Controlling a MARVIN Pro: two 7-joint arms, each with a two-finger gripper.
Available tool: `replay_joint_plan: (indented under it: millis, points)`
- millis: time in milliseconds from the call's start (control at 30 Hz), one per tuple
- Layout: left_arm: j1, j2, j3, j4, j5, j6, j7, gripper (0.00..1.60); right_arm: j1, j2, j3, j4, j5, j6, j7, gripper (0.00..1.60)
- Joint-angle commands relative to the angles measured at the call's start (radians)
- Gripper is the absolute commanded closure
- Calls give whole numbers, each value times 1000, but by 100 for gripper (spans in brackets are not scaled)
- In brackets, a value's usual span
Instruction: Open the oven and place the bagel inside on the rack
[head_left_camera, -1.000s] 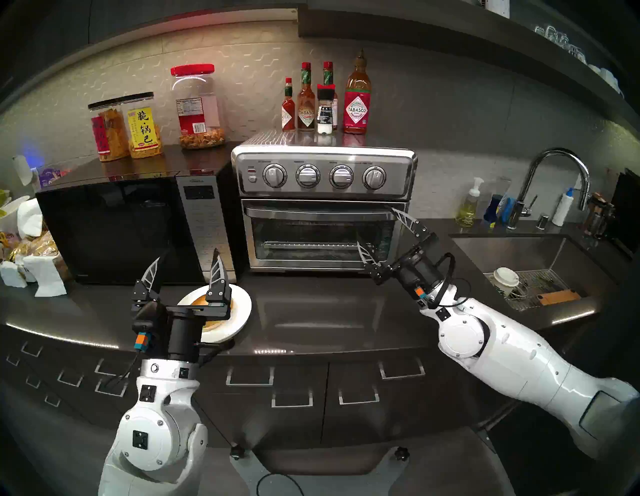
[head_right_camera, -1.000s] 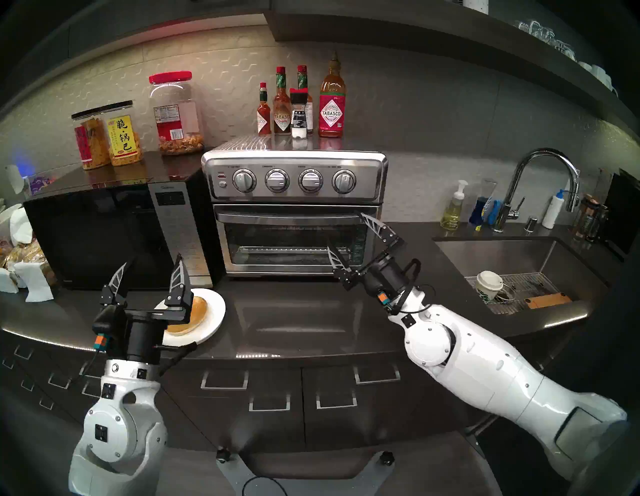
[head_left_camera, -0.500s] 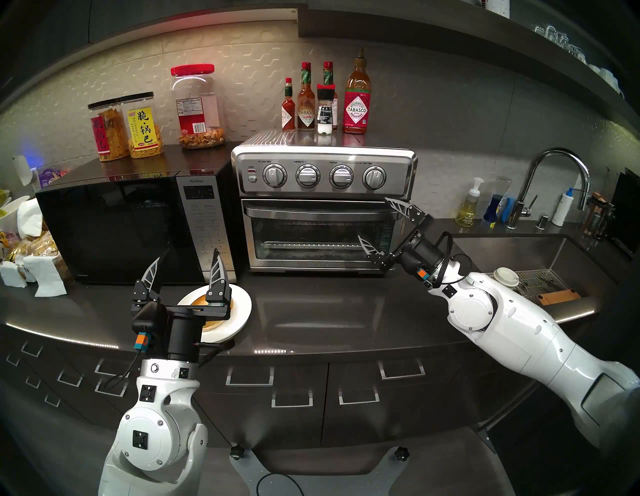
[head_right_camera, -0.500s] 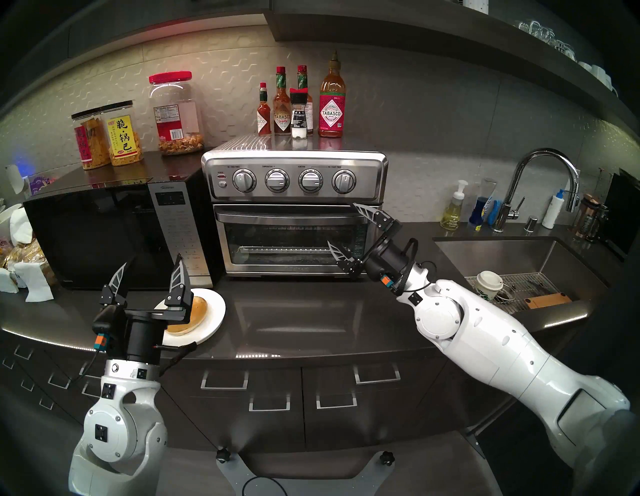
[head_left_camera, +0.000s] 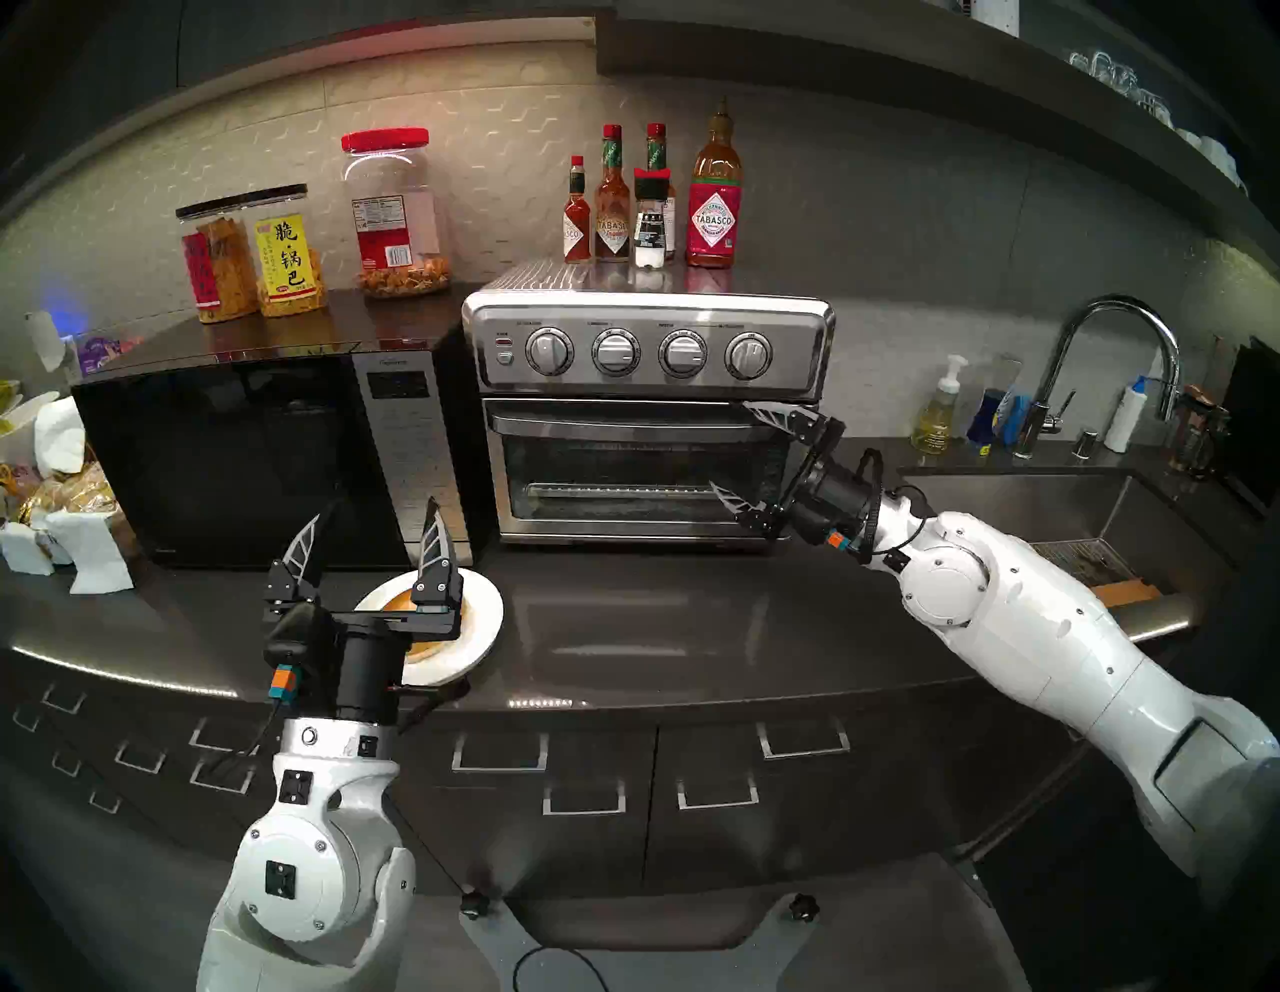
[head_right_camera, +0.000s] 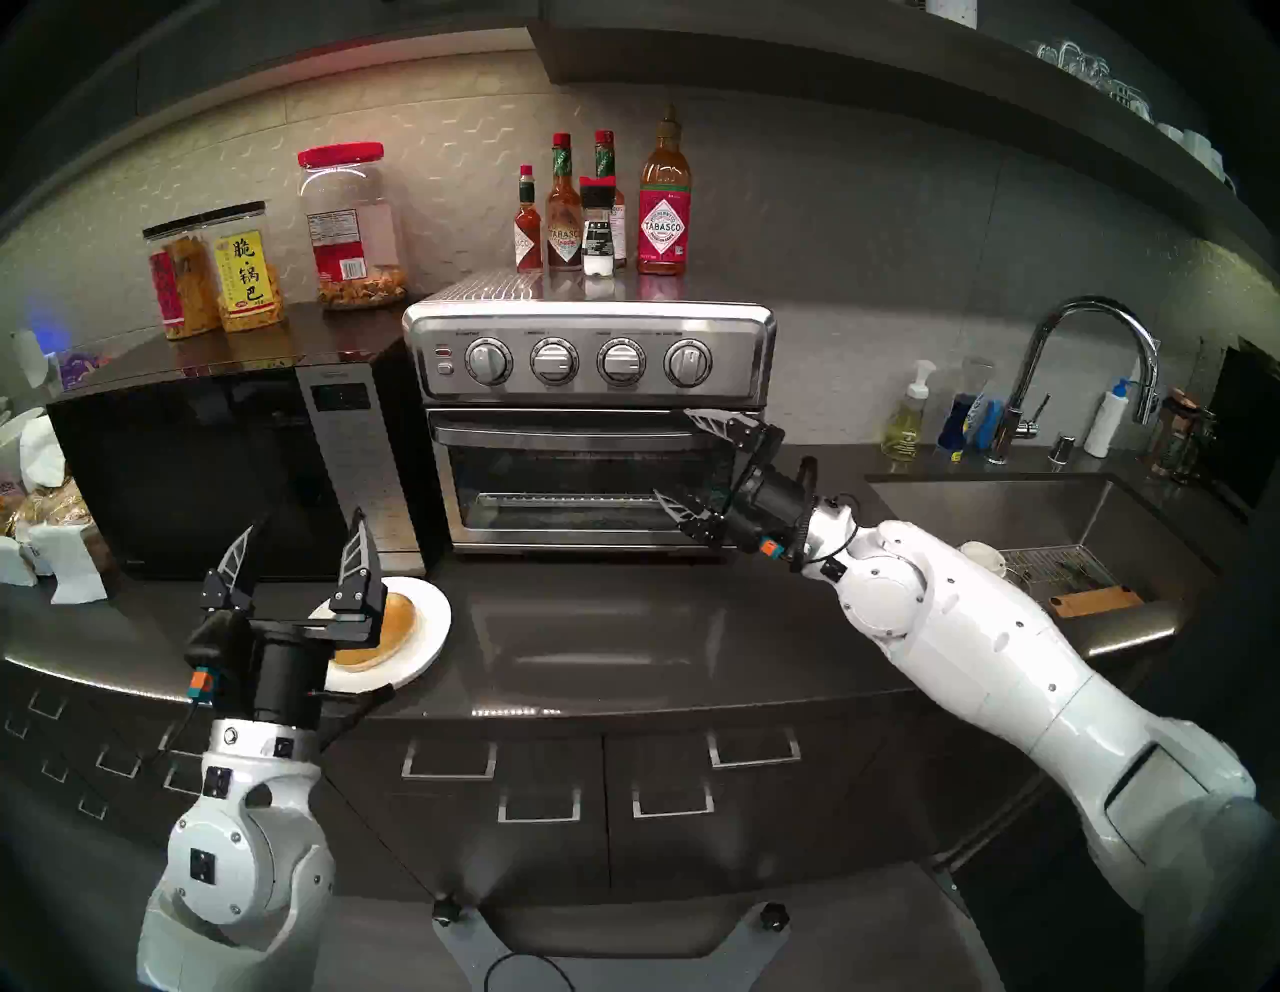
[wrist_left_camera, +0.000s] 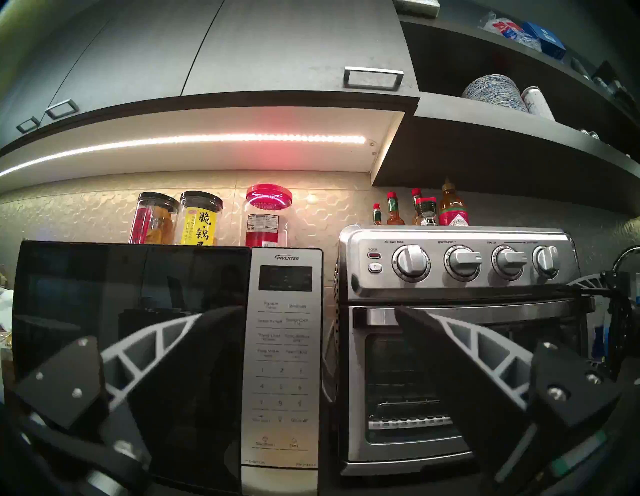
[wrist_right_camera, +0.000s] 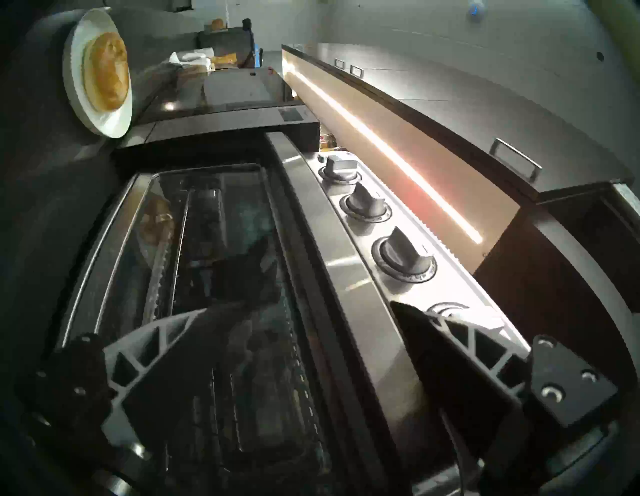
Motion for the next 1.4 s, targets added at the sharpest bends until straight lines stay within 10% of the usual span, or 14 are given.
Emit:
replay_joint_plan:
  millis: [0, 300, 433, 500, 1367]
  points:
    - [-2, 1, 1, -18, 1, -3, -1, 0, 75, -83, 3, -8, -53, 25, -5, 0]
    - [-1, 1, 1, -19, 1, -2, -1, 0, 92, -112, 1, -21, -117, 48, 7, 0]
    - [-1, 1, 1, -19, 1, -2, -1, 0, 91, -101, 11, -22, -123, 52, 11, 57]
    - [-1, 1, 1, -19, 1, -2, -1, 0, 92, -100, 15, -16, -127, 59, 12, 0]
    - [-3, 0, 1, -16, 1, -4, -1, 0, 48, -58, 43, -300, -112, 218, 170, 0]
